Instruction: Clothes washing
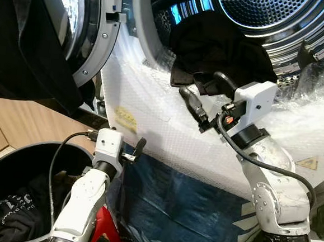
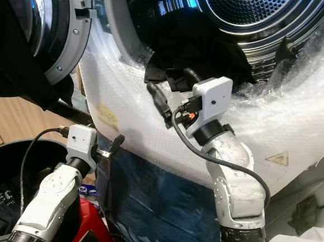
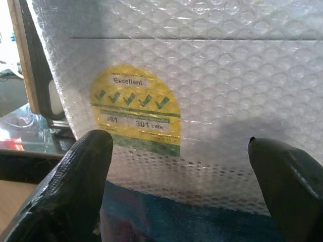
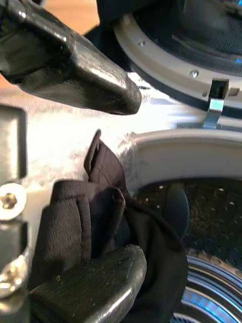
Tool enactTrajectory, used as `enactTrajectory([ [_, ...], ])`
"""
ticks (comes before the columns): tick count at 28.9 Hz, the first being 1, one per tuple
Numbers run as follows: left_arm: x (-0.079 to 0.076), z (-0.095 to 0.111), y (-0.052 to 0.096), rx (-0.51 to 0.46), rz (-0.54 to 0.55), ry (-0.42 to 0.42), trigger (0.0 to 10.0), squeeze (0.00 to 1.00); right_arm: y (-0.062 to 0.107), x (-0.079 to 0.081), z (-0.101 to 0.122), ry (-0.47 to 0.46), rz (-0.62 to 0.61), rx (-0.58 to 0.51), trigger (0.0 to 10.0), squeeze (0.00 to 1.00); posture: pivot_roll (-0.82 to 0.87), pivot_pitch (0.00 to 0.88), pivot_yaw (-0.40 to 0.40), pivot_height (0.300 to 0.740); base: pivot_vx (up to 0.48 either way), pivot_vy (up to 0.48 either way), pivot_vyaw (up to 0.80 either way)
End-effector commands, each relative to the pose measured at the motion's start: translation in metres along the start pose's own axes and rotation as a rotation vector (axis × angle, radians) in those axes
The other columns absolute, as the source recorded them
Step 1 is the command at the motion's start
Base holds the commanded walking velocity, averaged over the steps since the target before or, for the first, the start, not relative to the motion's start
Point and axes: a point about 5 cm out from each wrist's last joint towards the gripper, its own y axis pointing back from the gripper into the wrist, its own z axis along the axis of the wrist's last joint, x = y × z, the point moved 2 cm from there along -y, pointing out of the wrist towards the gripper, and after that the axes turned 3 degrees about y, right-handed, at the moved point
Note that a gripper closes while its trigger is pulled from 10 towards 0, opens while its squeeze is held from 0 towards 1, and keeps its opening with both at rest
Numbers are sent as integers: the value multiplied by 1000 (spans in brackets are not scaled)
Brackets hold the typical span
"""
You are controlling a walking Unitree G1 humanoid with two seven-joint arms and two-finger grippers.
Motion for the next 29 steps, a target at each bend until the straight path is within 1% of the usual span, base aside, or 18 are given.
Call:
enactTrajectory([
  [1,-1,2,0,1,-2,-14,10000,0,-2,-1,-2,31,-26,1,10000,0,-52,12,-35,740,0,0,0],
  [2,-1,2,0,0,0,-14,10000,0,-3,-1,-2,43,-37,-5,10000,0,-52,11,-35,740,0,0,0],
  [3,-1,2,0,-1,1,-14,10000,0,-4,-6,2,73,-97,-36,10000,0,-51,9,-36,740,0,0,0],
  [4,-1,2,0,-1,1,-14,10000,0,-5,-9,4,90,-130,-51,10000,0,-52,10,-34,740,0,0,0],
  [5,-1,2,0,-1,0,-14,10000,0,-6,-12,7,128,-157,-73,10000,0,-52,9,-35,740,0,0,0],
  [7,-2,2,0,-1,-1,-13,10000,0,-6,-12,8,154,-158,-85,10000,0,-52,9,-35,740,0,0,0],
  [10,-2,2,0,-1,-1,-13,10000,0,-7,-13,5,152,-167,-76,10000,0,-44,4,-36,740,0,0,0],
  [11,-1,3,0,-2,0,-14,10000,0,-8,-12,3,177,-161,-69,10000,0,-41,3,-37,740,0,0,0],
  [15,0,3,0,-3,2,-15,10000,0,-9,-11,0,210,-138,-62,10000,0,-35,0,-37,740,0,0,0],
  [16,0,3,0,-4,4,-16,10000,0,-10,-11,-1,229,-133,-66,10000,0,-32,0,-38,740,0,0,0],
  [18,1,3,0,-7,6,-17,10000,0,-12,-15,-2,295,-148,-59,10000,0,-31,0,-38,740,0,0,0],
  [19,1,3,0,-7,7,-18,10000,0,-13,-15,-3,307,-150,-52,10000,0,-31,0,-37,740,0,0,0],
  [25,1,4,1,-10,8,-18,10000,0,-16,-12,-3,300,-156,-68,10000,0,-25,0,-36,740,0,0,0],
  [26,1,4,0,-13,13,3,10000,0,-18,-9,-6,314,-149,-62,10000,0,-24,0,-36,740,0,0,0],
  [27,1,4,0,-13,13,3,10000,0,-18,-9,-6,314,-149,-62,10000,0,-24,0,-36,740,0,0,0],
  [29,1,4,0,-14,9,-4,10000,0,-20,-4,-9,320,-124,-65,10000,0,-25,0,-35,740,0,0,0],
])
